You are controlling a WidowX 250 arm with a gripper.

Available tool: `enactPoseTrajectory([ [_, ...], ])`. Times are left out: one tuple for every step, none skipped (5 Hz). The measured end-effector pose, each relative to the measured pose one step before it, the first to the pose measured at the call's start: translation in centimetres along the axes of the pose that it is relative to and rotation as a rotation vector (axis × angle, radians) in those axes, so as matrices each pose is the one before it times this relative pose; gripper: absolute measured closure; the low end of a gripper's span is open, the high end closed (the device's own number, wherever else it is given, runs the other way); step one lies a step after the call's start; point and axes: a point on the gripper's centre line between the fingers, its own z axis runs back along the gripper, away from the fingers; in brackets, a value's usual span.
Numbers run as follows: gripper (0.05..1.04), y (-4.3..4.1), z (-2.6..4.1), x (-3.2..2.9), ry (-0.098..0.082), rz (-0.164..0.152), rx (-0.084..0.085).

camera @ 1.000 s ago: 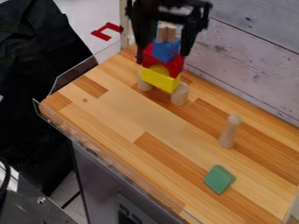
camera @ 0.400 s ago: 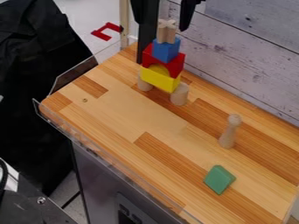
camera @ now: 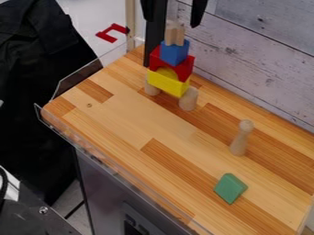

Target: Move the plus beside the green block

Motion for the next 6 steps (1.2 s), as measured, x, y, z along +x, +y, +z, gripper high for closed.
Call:
enactPoseTrajectory([
  [0.083, 0.174, 0.128, 0.294, -0.0065, 0.0425, -0.0007],
  [0.083, 0.300, -0.038, 0.489, -0.0116, 0.0374, -0.0200],
  [0.083, 0.221, -0.591, 0.232, 0.0098, 0.0193, 0.0038],
  [0.083, -0.127, -0.165, -0.012, -0.0020, -0.0010, -0.0028],
  [0.083, -0.425, -0.628, -0.198, 0.0167, -0.0136, 0.0087],
  [0.083, -0.323, -0.075, -0.095, -0.0001, -0.0065, 0.0010],
])
